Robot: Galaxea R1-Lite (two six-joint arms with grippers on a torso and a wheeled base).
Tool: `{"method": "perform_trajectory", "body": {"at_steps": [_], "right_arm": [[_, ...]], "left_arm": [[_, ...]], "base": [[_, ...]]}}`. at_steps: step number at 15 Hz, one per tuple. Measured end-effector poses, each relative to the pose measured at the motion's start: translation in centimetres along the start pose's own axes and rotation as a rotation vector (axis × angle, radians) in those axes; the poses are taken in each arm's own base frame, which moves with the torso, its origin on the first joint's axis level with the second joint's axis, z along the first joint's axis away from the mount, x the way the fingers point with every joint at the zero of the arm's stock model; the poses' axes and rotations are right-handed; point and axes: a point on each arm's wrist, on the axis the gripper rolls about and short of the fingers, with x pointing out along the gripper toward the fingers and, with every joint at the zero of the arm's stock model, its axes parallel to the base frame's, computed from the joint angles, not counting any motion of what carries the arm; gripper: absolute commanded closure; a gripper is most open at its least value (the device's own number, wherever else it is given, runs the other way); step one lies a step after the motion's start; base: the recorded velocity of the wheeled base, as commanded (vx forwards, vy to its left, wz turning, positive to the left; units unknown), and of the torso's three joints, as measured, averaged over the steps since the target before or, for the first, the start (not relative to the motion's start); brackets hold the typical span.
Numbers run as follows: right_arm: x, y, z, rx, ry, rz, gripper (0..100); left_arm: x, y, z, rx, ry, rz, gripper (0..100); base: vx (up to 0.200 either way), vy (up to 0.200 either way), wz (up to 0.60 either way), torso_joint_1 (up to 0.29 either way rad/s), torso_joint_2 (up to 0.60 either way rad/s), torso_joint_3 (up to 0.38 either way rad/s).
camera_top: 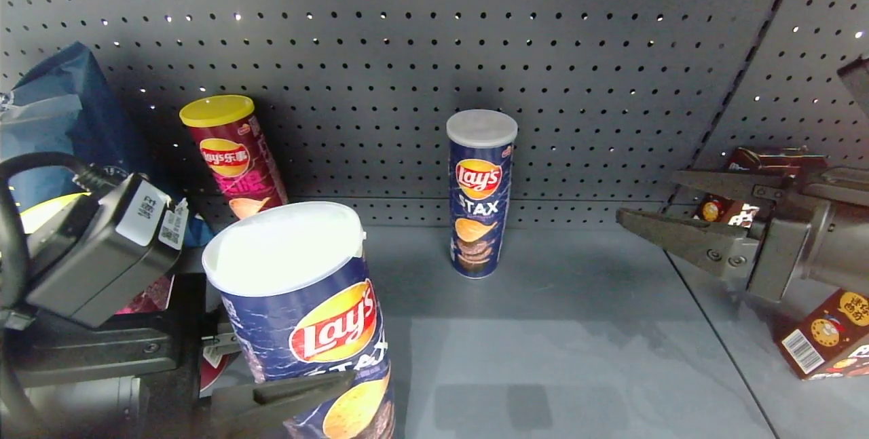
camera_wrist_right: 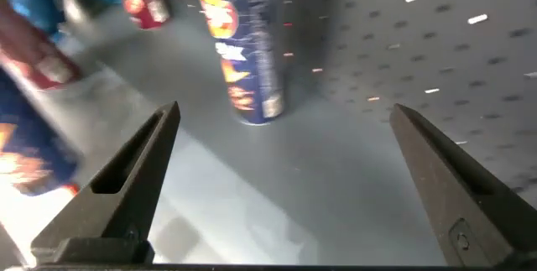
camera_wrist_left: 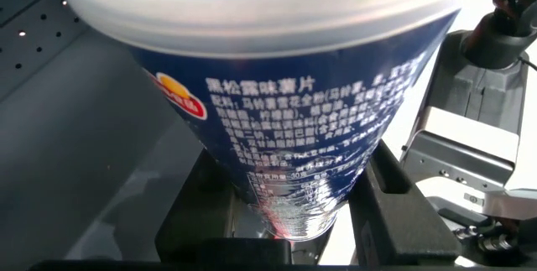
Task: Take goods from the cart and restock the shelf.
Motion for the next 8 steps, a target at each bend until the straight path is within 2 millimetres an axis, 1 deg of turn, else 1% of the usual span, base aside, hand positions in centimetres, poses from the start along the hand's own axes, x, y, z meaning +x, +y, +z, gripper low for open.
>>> {"method": "perform_trajectory", "body": {"at_steps": [5, 8], "right_arm": [[0.9, 0.2, -0.5, 0.006, 0.005, 0.013, 0], [1.8, 0.4, -1.4, 0.007, 0.004, 0.071, 0]], "left_arm": [[0.0, 0.0, 0.0, 0.0, 0.0, 0.0, 100], [0.0, 0.1, 0.0, -0.002, -0.001, 0.007, 100]], "base": [[0.0, 0.0, 0.0, 0.0, 0.0, 0.0], [0.0, 0.0, 0.0, 0.0, 0.0, 0.0]]}}
